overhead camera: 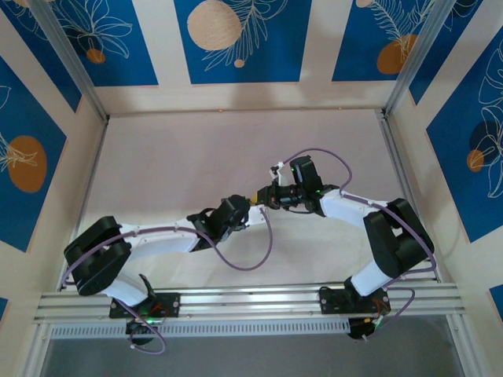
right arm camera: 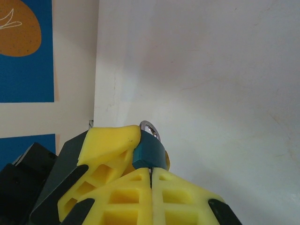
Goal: Unlock with the key
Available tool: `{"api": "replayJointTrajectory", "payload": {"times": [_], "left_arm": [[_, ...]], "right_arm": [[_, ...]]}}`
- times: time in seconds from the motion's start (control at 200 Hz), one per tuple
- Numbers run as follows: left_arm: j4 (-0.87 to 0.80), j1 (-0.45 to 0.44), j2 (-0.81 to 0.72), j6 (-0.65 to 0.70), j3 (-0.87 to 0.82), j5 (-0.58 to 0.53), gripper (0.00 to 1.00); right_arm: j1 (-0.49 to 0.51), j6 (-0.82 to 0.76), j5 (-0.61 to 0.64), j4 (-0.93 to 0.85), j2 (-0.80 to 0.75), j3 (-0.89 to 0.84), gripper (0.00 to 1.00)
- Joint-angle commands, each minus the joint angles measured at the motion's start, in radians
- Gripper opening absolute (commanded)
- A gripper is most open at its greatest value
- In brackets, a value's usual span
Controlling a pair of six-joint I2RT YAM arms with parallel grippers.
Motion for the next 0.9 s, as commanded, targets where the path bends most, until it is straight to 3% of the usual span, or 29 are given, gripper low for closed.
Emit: {"api": "replayJointTrajectory", "payload": {"times": [0.0,0.18,0.35,0.535,0.895], "left_arm": [[0.242,-0.033,-0.042,0.047,0.000,0.012,0.14],[0.343,-0.043,-0.051,0.088,-0.033,-0.011,0.13],[0.307,-0.043,-0.055,0.076,-0.025,-0.006,0.13],[0.226,-0.043,-0.064,0.039,-0.009,-0.002,0.13],[-0.074,-0.037,-0.048,-0.115,0.064,0.109,0.15]], "right_arm": [[0.045,0.050,-0.106,0.020,0.017,-0.006,0.00],[0.048,0.081,-0.107,0.031,0.035,-0.009,0.00],[0.052,0.070,-0.092,0.014,0.034,-0.002,0.00],[0.049,0.017,-0.062,-0.060,0.017,0.014,0.03],[0.035,-0.173,0.054,-0.270,-0.030,0.067,0.11]]}}
